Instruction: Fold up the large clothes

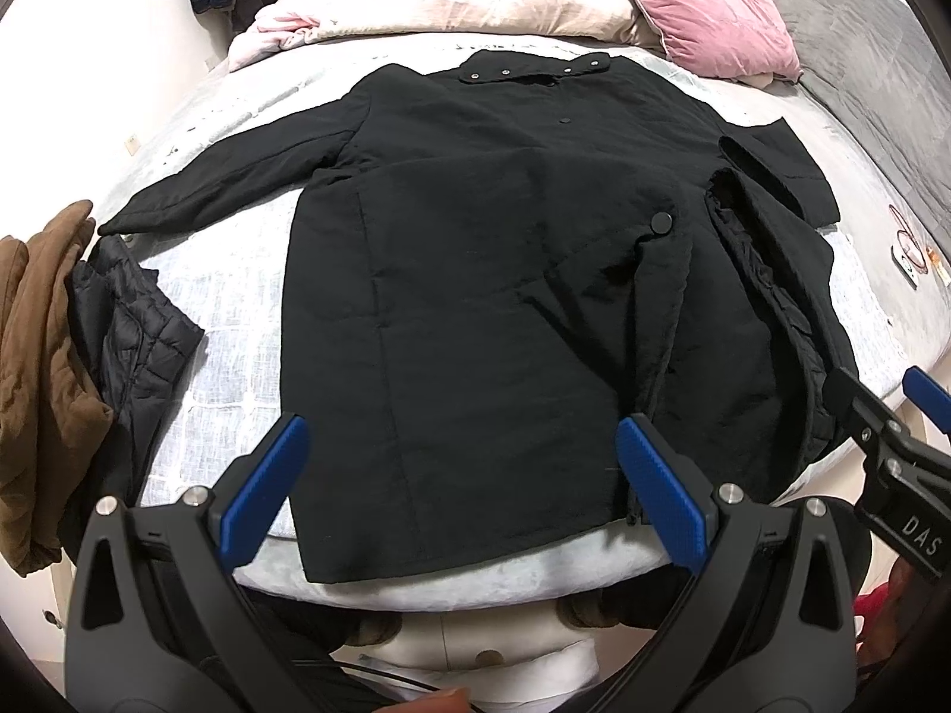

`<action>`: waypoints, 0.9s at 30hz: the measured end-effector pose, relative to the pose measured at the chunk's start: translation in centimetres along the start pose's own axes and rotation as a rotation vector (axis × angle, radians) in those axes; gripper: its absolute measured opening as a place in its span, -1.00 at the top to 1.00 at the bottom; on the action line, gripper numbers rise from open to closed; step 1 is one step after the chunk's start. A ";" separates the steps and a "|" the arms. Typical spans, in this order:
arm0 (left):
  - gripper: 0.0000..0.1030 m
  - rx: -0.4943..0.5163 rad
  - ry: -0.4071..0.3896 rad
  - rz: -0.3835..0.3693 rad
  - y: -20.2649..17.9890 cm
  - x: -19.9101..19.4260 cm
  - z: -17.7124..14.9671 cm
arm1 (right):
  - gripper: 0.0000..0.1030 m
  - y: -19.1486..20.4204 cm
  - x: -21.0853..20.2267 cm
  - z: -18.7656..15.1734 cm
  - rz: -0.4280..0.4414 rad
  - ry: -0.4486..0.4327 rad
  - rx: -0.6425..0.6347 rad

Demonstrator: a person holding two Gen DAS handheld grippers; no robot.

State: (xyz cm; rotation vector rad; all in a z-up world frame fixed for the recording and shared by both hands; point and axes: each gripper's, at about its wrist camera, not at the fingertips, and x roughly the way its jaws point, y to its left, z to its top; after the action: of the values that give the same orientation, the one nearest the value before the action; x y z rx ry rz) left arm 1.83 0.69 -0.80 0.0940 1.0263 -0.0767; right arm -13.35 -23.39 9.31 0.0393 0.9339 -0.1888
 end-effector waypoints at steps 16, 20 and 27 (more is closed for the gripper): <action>-0.99 -0.034 0.008 -0.078 1.1 1.6 0.1 | -1.00 0.1 1.3 0.3 -0.009 0.018 -0.020; -0.99 -0.051 -0.004 -0.117 2.1 2.5 0.1 | -1.00 -1.2 2.3 0.4 -0.004 0.030 0.016; -0.99 -0.036 0.068 -0.146 5.7 4.9 0.8 | -1.00 -5.0 3.1 2.9 0.070 0.078 0.071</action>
State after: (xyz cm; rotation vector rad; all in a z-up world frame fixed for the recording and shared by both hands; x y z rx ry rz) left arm 5.67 6.12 -4.33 -0.0113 1.1014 -0.1883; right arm -10.19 -29.12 8.80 0.1453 1.0020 -0.1563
